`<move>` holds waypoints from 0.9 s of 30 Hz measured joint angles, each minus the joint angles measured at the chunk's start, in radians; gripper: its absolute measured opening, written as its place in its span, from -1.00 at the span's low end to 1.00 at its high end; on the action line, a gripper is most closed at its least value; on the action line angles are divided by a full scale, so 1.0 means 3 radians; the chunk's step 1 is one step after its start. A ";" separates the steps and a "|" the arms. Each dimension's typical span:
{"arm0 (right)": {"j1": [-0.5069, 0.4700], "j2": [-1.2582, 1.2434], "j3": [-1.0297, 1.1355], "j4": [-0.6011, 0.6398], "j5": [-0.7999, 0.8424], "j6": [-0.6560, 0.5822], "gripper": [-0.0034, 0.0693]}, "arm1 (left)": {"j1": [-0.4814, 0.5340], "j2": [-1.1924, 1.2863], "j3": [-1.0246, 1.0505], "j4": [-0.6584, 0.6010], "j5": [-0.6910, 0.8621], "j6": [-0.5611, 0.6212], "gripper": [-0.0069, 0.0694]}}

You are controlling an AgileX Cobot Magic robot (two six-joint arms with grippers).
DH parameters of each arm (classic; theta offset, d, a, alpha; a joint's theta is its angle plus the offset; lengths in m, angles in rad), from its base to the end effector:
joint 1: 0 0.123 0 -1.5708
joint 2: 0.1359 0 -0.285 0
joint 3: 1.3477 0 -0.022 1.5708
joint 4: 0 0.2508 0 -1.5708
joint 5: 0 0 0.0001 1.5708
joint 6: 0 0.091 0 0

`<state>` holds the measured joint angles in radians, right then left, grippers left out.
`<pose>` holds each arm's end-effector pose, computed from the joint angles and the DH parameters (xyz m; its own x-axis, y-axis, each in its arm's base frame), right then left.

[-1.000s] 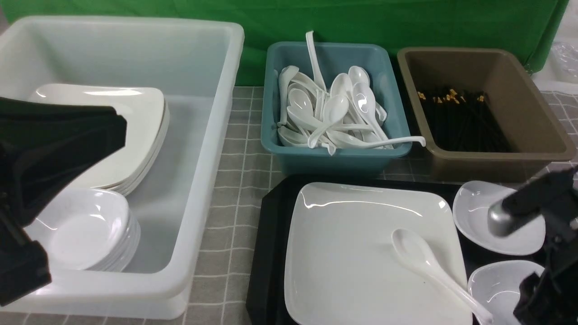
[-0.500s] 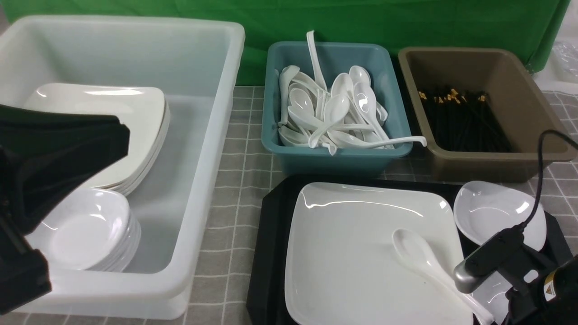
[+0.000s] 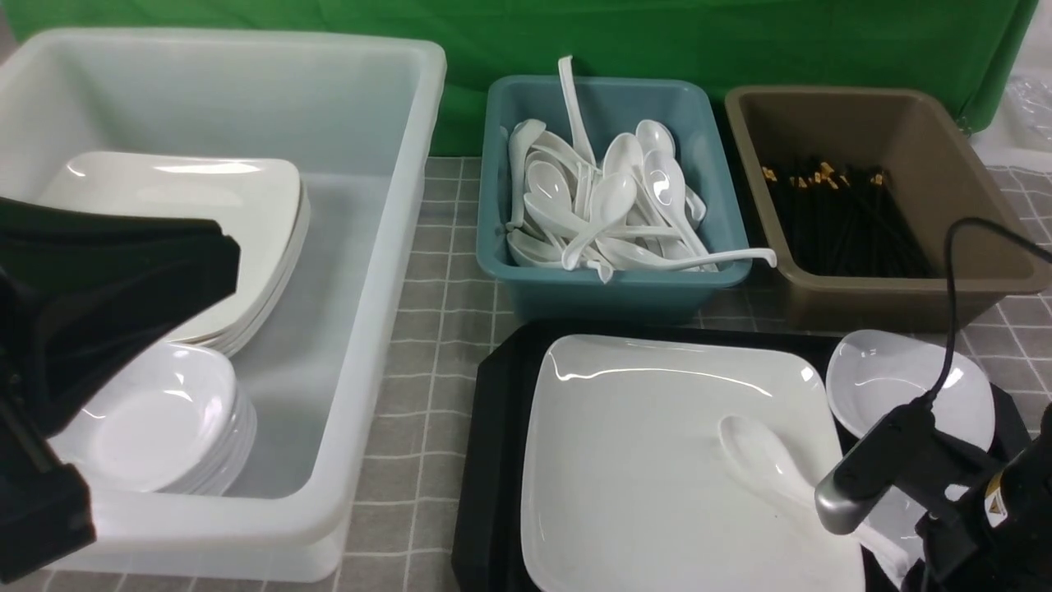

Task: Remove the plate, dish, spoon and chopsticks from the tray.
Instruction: Use the right arm to grab a small plate from the dinner plate, then use the right arm to put the small plate into the large storage box on the left

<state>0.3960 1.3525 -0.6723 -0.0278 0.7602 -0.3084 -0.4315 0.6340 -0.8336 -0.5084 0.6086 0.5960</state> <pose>0.2003 0.0819 0.1963 -0.7294 -0.6546 -0.1985 -0.6521 0.7531 -0.0874 0.0931 -0.0708 0.3909 -0.1228 0.2325 -0.9648 0.6759 0.7315 0.0902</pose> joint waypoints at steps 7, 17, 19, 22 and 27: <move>0.0053 -0.0471 -0.0452 -0.0044 0.1125 0.0227 -0.73 | 0.0000 0.0000 0.0000 0.0000 0.0016 0.0000 -0.76; 0.0055 -0.0902 -0.1088 -0.0010 0.1350 0.0809 -0.73 | 0.0000 0.0000 0.0000 0.0119 0.0047 0.0000 -0.76; 0.0055 -0.0969 -0.1239 0.0133 0.1354 0.0884 -0.73 | 0.0000 0.0000 0.0000 0.0176 0.0069 -0.0004 -0.76; 0.0069 -0.1026 -0.1520 0.0426 0.1354 0.0899 -0.73 | 0.0000 0.0000 0.0000 0.0258 0.0103 -0.0065 -0.76; 0.0546 -0.0881 -0.1975 0.0935 0.1028 0.0490 -0.73 | 0.0000 -0.0062 0.0000 0.0609 0.0118 -0.0408 -0.76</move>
<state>0.5598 1.0883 -1.2649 0.2528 1.0686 -0.1615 -0.4315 0.6153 -0.8336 -0.3255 0.6441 0.4736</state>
